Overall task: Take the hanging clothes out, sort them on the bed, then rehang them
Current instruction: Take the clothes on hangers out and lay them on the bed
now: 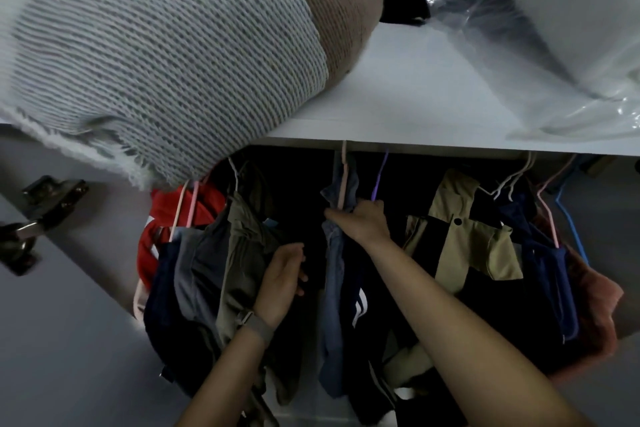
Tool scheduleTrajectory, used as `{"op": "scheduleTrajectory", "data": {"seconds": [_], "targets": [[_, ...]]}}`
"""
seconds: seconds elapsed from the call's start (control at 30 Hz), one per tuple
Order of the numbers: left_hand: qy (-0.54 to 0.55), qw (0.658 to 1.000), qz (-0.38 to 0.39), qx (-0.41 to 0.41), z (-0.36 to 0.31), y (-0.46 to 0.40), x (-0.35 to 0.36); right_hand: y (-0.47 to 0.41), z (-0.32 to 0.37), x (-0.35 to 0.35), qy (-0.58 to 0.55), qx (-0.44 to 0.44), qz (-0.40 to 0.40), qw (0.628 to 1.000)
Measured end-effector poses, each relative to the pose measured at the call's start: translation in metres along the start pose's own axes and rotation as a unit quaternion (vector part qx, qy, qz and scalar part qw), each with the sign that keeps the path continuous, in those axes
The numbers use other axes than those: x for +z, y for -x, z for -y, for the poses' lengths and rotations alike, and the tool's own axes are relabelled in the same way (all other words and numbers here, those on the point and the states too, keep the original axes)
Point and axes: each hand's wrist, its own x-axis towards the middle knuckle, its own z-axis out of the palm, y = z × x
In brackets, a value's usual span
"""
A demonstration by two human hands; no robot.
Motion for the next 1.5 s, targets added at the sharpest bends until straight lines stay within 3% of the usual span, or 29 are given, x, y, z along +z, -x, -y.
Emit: {"op": "scheduleTrajectory", "data": {"seconds": [0.13,0.23,0.37,0.47,0.57,0.67,0.73,0.8,0.87,0.93,1.0,1.13,1.3,1.4,1.5], "targets": [[0.065,0.997,-0.011,-0.044,0.005,0.007,-0.017,0.001,0.009,0.001,-0.087,-0.013,0.001,0.996],[0.069,0.997,-0.023,-0.031,0.012,0.01,-0.033,0.008,0.011,-0.008,-0.148,-0.014,0.017,0.989],[0.057,0.997,-0.054,-0.015,0.017,0.007,-0.046,0.031,0.009,-0.029,-0.212,-0.06,-0.028,0.975],[0.0,0.997,-0.067,0.049,0.015,-0.001,-0.044,0.06,0.005,-0.046,-0.231,-0.088,-0.004,0.969],[-0.066,0.984,-0.046,0.158,-0.004,-0.006,-0.029,0.092,-0.028,-0.05,-0.171,-0.091,0.066,0.979],[-0.194,0.935,0.034,0.295,-0.023,-0.012,-0.01,0.125,-0.077,-0.046,-0.048,-0.078,0.128,0.988],[-0.311,0.863,0.151,0.367,-0.025,-0.015,0.006,0.151,-0.102,-0.042,-0.023,-0.07,0.147,0.986],[-0.363,0.807,0.299,0.357,-0.019,-0.012,0.027,0.179,-0.116,-0.043,-0.05,-0.056,0.15,0.986],[-0.344,0.797,0.384,0.315,-0.015,0.0,0.05,0.207,-0.126,-0.05,-0.073,-0.033,0.138,0.987],[-0.326,0.79,0.413,0.315,-0.014,0.015,0.071,0.233,-0.138,-0.06,-0.075,-0.022,0.125,0.989],[-0.311,0.778,0.424,0.343,-0.017,0.036,0.09,0.261,-0.151,-0.071,-0.055,-0.007,0.1,0.993],[-0.247,0.789,0.437,0.354,-0.022,0.099,0.127,0.333,-0.183,-0.095,0.017,0.041,0.035,0.998],[-0.231,0.752,0.419,0.454,-0.055,0.191,0.171,0.441,-0.226,-0.105,0.113,0.049,-0.111,0.986],[-0.214,0.738,0.388,0.509,-0.084,0.25,0.184,0.514,-0.242,-0.104,0.07,0.049,-0.222,0.971],[-0.213,0.729,0.378,0.53,-0.104,0.317,0.189,0.594,-0.254,-0.1,-0.047,0.044,-0.341,0.938]]}}
